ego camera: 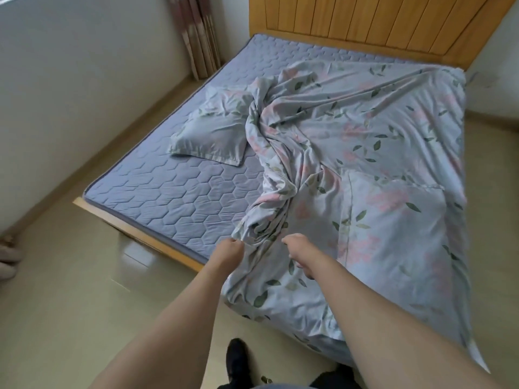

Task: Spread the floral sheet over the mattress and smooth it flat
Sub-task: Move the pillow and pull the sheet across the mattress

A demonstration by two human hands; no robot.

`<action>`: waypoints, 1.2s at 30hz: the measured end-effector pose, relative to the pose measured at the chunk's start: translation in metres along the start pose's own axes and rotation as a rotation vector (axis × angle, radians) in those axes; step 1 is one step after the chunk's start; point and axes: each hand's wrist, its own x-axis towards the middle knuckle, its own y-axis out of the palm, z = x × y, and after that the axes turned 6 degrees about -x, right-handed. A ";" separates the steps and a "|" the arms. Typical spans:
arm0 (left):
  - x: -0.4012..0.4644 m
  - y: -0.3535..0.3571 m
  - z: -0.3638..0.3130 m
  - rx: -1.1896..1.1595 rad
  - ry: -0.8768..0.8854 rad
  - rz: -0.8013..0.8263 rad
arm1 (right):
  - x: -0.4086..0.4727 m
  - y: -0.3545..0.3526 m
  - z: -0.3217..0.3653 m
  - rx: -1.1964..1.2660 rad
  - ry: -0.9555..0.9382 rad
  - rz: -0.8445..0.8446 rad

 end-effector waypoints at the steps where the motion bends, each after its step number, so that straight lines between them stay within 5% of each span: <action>1: 0.008 -0.016 0.006 -0.017 -0.009 -0.009 | 0.002 0.013 0.009 0.010 0.002 0.000; 10: 0.056 -0.057 0.008 -0.106 0.024 -0.025 | 0.043 0.034 0.048 0.073 0.012 -0.072; 19: 0.130 -0.113 0.010 0.144 -0.009 0.091 | 0.107 0.090 0.063 0.171 0.122 -0.064; 24: 0.218 -0.126 -0.016 0.260 0.023 0.232 | 0.171 0.120 0.084 0.238 0.224 -0.221; 30: 0.350 -0.079 0.004 0.407 -0.040 0.326 | 0.257 0.165 0.067 0.157 0.295 -0.245; 36: 0.454 0.022 0.064 0.431 -0.022 0.487 | 0.363 0.217 -0.022 -0.213 0.459 -0.393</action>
